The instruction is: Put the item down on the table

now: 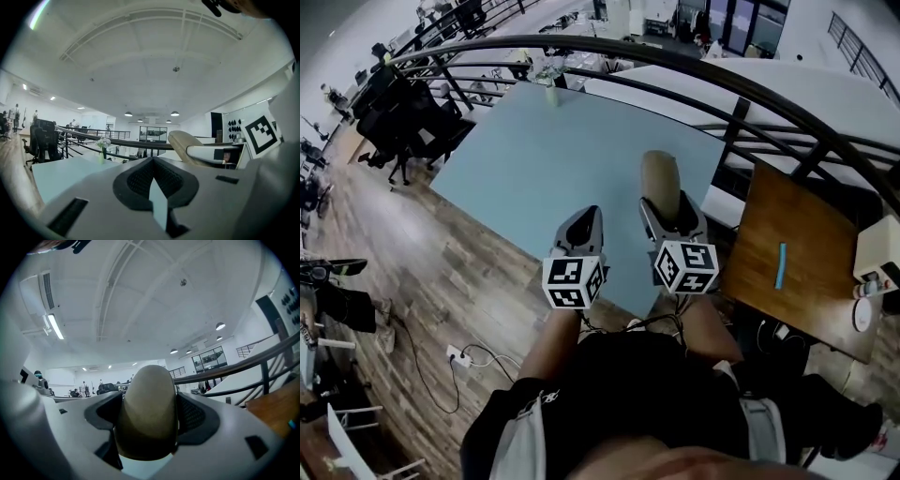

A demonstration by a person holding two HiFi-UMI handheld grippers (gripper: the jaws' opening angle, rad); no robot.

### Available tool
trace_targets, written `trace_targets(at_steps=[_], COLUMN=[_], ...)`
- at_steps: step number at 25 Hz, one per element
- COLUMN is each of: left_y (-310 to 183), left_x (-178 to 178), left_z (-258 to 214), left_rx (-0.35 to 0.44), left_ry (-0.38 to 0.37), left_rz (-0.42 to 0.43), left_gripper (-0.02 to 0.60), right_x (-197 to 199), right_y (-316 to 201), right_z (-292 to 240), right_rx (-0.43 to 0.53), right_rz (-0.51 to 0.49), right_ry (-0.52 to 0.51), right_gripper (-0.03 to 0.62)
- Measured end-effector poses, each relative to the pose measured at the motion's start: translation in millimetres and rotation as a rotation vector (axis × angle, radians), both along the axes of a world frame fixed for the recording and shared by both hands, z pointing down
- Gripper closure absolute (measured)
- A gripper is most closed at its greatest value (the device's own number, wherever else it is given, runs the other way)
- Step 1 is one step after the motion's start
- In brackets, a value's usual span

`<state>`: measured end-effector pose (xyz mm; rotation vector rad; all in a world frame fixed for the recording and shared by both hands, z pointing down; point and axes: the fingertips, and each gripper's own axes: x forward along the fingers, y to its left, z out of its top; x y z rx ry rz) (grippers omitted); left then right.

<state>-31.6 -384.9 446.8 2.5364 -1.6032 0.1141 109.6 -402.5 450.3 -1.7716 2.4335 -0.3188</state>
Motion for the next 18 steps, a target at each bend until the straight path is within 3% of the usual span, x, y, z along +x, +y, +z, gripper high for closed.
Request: trace_targets(at_steps=[13,18], left_y=[-22,-32], left_x=[-16,-31], left_z=[4,8], left_rx=[-0.028,-0.038], left_ry=[-0.009,-0.012], left_rz=[0.020,0.019], left_gripper=[0.571,0.571], right_x=[-9,-16], right_y=[-40,-56], right_z=[64,103], right_rx=[-0.133,-0.173], right_rz=[0.042,0.078], right_ry=[0.072,0.179], right_gripper=[0.227,0.227])
